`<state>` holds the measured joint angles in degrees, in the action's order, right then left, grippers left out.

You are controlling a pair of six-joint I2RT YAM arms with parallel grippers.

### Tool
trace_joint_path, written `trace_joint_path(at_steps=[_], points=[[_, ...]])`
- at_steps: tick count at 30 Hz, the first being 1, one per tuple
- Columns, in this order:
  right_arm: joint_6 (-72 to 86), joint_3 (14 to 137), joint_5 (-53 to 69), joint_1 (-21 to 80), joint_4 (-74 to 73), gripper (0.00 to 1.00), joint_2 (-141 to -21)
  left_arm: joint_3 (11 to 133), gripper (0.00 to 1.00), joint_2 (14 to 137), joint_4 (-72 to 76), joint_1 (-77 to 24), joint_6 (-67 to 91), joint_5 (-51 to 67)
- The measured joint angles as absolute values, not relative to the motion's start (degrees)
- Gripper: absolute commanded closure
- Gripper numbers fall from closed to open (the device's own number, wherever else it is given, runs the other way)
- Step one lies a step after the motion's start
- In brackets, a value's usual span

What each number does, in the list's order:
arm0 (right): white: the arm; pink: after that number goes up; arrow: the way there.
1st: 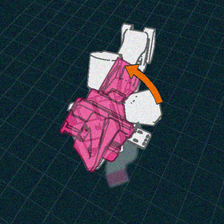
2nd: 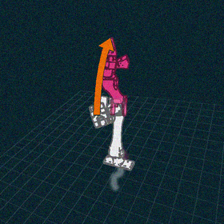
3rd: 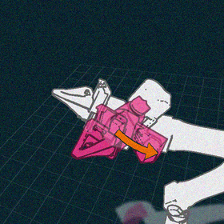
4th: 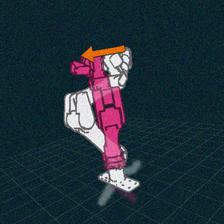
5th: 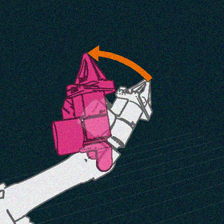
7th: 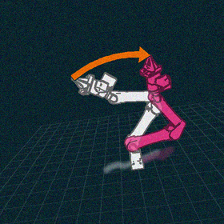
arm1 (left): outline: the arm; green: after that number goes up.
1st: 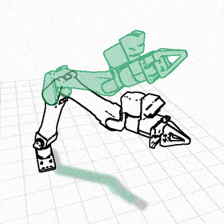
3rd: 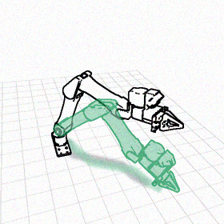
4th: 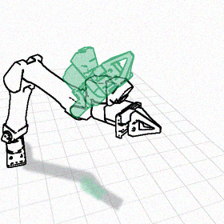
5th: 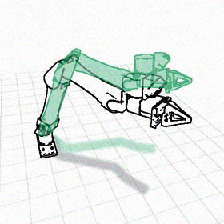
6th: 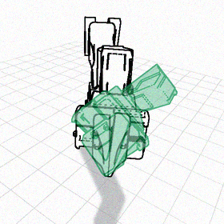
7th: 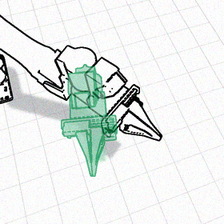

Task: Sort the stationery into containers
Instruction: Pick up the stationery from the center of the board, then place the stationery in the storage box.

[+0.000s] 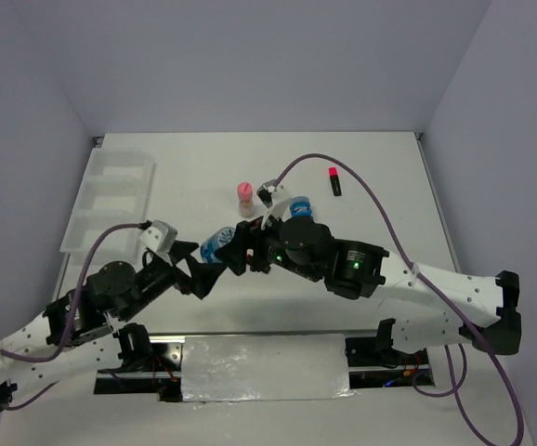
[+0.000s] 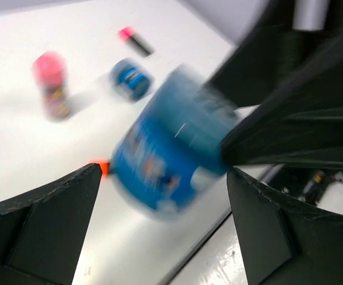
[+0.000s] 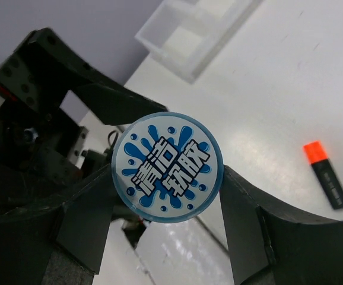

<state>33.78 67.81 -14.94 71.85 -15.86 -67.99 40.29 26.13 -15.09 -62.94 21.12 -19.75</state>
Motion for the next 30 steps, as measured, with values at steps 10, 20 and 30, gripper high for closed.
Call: trace_joint_path(at_steps=[10, 20, 30], points=[[28.45, 65.76, -20.69, 60.99, -9.69, 1.0, -70.32, 61.82, 0.01, 31.92, -50.19, -62.76, 43.75, -51.13], [25.23, 76.55, -10.98, 60.55, 0.01, 1.0, -100.97, 94.43, 0.01, 52.47, -67.35, -62.76, 47.35, -61.98], [27.42, 105.69, -3.38, 62.89, 7.86, 1.0, -127.59, 98.19, 0.01, 51.07, -58.7, -62.76, 42.02, -62.37]])
